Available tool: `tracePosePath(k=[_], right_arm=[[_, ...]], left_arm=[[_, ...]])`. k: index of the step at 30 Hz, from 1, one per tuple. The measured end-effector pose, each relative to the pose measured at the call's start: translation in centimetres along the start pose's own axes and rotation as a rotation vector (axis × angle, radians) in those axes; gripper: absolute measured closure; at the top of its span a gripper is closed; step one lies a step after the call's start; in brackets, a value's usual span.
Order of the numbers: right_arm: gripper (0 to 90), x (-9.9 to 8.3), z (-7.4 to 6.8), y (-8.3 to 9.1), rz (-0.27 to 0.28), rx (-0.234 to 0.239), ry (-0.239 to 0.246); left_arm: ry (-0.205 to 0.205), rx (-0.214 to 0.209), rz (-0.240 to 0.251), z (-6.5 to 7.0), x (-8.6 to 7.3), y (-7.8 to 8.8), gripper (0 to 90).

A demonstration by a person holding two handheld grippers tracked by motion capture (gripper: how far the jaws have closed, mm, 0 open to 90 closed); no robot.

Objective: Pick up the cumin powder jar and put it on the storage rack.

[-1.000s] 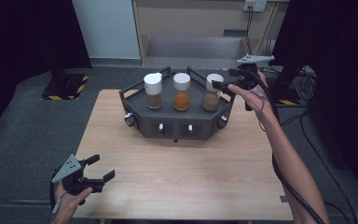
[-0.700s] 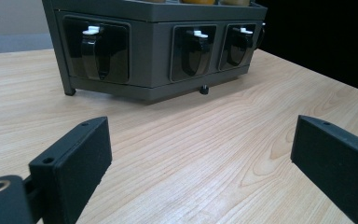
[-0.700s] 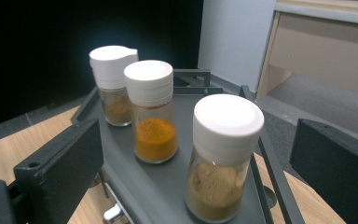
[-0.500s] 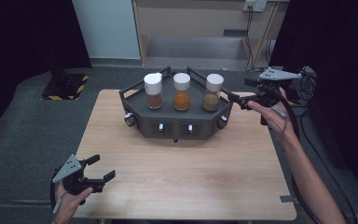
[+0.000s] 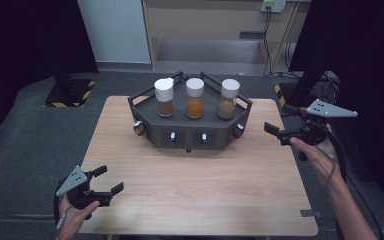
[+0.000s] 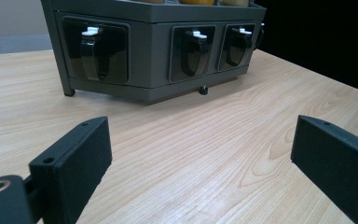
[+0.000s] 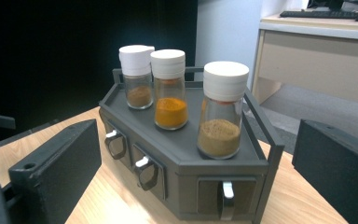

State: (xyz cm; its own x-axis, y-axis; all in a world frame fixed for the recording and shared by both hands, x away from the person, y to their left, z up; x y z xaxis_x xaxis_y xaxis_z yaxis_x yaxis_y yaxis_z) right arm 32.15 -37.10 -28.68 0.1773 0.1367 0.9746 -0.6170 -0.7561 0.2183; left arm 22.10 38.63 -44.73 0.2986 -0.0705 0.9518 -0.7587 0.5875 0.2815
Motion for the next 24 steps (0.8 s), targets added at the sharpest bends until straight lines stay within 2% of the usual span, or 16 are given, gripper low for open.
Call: tracePosePath(k=[8,17,19,24], right_arm=[[1.7,-1.6,-1.4,2.2,0.02,-0.024,0.039],[2.1,-2.6,-3.1,3.7,0.011,-0.039,0.086],[2.0,-3.0,-3.5,4.0,0.013,-0.032,0.084],[1.8,-4.4,-4.3,4.4,0.026,-0.022,0.076]], left_arm=[[0.001,0.002,-0.003,0.0,0.0,-0.1,3.8],[0.001,-0.006,0.008,-0.1,-0.1,0.0,3.6],[-0.001,-0.021,0.025,-0.2,-0.2,0.1,3.3],[-0.003,-0.023,0.032,-0.1,-0.2,0.1,2.8]])
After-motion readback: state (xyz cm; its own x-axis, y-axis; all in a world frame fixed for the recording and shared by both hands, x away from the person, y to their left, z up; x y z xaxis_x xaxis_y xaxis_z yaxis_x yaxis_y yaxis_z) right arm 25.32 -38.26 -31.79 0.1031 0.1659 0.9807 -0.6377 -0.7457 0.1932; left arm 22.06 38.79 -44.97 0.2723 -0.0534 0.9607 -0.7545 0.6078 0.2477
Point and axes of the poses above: each handheld gripper's, and its own axes: y roughly backward along the jaws, x roughly out of its top, z roughly to its right, the point moved 3 cm from there along -y, roughly forward along the jaws, and after that the axes turned 5 degrees about x, right-handed, at the moved point
